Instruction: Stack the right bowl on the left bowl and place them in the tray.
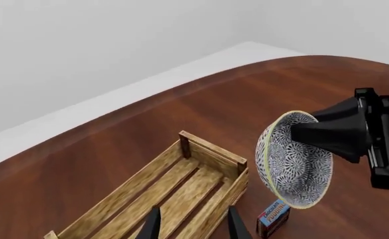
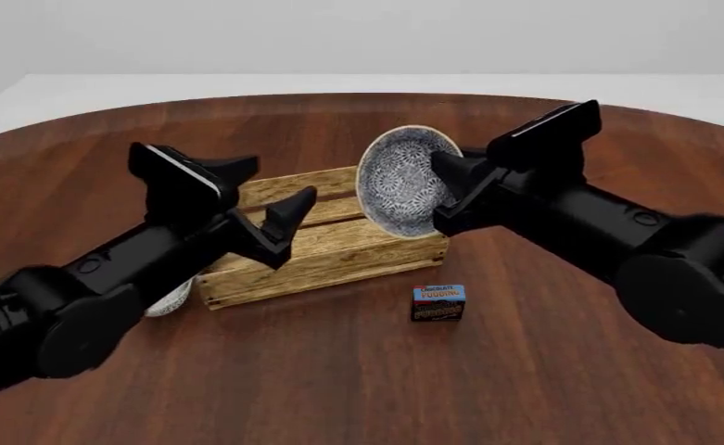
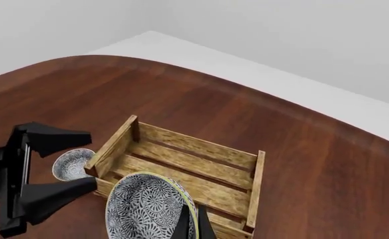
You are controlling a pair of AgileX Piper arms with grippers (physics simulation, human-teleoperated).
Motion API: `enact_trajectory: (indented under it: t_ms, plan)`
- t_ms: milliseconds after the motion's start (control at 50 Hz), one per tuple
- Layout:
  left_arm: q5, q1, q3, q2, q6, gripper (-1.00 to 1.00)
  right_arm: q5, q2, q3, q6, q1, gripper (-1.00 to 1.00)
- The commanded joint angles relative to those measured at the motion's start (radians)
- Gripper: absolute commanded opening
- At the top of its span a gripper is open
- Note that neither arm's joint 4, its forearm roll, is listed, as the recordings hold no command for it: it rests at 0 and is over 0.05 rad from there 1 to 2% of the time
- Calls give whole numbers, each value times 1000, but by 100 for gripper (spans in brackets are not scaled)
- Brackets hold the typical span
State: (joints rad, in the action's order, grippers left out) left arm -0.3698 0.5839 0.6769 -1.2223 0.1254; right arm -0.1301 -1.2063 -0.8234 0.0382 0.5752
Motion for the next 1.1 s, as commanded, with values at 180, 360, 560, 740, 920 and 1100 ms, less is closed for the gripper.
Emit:
enact_trajectory:
  t_ms: [180, 360, 560, 740, 920, 1100]
  plan:
    - [31, 72, 66, -37, -13, 100, 29, -12, -7, 27, -59, -100]
    - [28, 94, 68, -44, -15, 100, -2, -64, -11, 38, -61, -100]
    - [26, 111, 69, -47, -10, 100, -22, -106, -16, 46, -59, -100]
    - [24, 116, 87, -66, -8, 100, -20, -103, -11, 49, -44, -100]
    - [20, 116, 114, -104, -6, 100, -9, -86, -8, 43, -33, -100]
    - [8, 109, 146, -163, -17, 100, -2, -68, -4, 43, -29, -100]
